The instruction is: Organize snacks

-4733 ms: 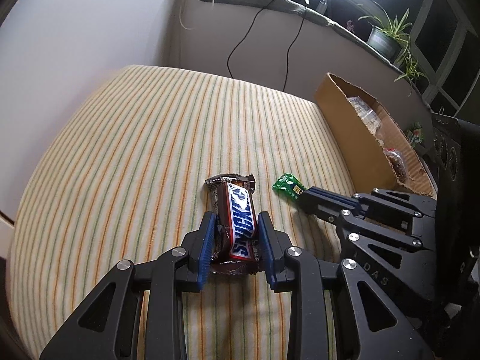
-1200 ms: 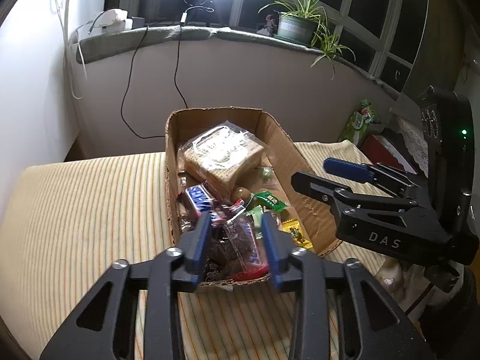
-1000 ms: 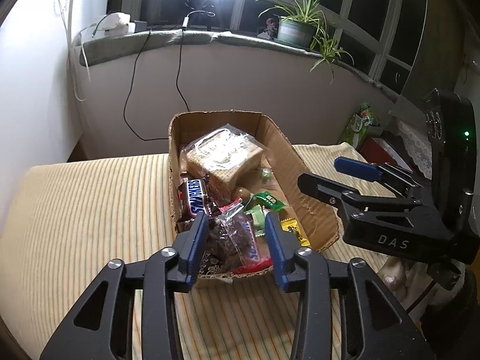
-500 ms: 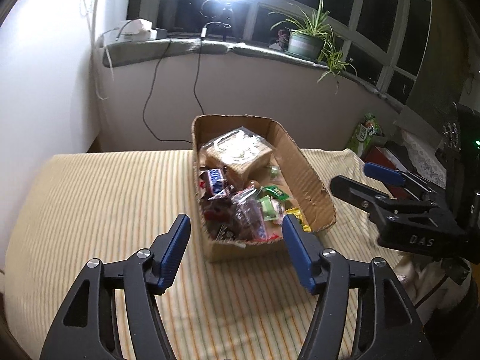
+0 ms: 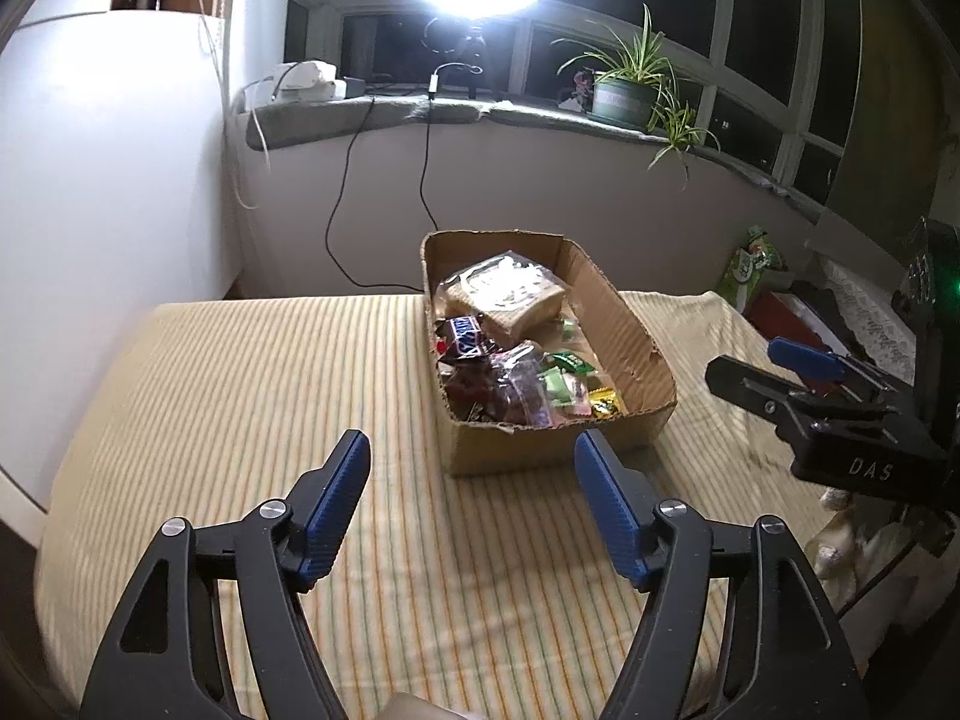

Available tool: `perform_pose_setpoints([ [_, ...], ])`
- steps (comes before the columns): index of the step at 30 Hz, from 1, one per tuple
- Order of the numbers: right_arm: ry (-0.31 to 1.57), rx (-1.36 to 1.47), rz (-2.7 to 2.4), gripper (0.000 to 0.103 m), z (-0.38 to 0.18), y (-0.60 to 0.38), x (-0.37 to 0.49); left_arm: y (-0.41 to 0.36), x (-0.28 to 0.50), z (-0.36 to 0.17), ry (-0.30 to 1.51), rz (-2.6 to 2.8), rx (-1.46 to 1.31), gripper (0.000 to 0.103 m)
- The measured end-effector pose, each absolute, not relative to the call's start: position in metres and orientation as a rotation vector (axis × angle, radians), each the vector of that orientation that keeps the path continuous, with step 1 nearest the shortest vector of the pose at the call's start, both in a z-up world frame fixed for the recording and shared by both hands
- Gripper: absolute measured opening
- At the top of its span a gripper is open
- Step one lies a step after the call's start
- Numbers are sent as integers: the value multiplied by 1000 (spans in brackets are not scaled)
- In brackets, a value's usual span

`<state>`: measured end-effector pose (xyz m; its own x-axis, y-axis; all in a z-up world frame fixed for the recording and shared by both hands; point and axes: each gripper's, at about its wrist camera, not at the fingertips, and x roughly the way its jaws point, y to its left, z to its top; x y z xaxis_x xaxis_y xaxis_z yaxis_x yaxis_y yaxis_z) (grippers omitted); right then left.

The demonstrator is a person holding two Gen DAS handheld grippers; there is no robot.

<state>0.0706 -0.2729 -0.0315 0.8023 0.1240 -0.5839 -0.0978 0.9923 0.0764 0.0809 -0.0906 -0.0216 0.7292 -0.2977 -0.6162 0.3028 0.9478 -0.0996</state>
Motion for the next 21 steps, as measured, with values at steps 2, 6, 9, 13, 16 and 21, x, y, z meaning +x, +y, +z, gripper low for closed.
perform_pose_setpoints([
  [2,628,44,114,100,-31,-274,68,-90,77,-21,672,-322,12,74],
  [6,622,44,110,100,-30,-275,64,-91,74,-18,659,-315,20,75],
  [9,622,44,111,100,-30,-275,63,-92,72,-18,657,-313,20,76],
  [13,628,43,111,100,-30,-275,61,-91,72,-18,657,-311,19,76],
  [16,630,42,113,100,-31,-273,60,-90,71,-19,659,-309,19,76],
  [21,632,43,114,100,-31,-271,60,-90,71,-18,658,-308,18,76],
])
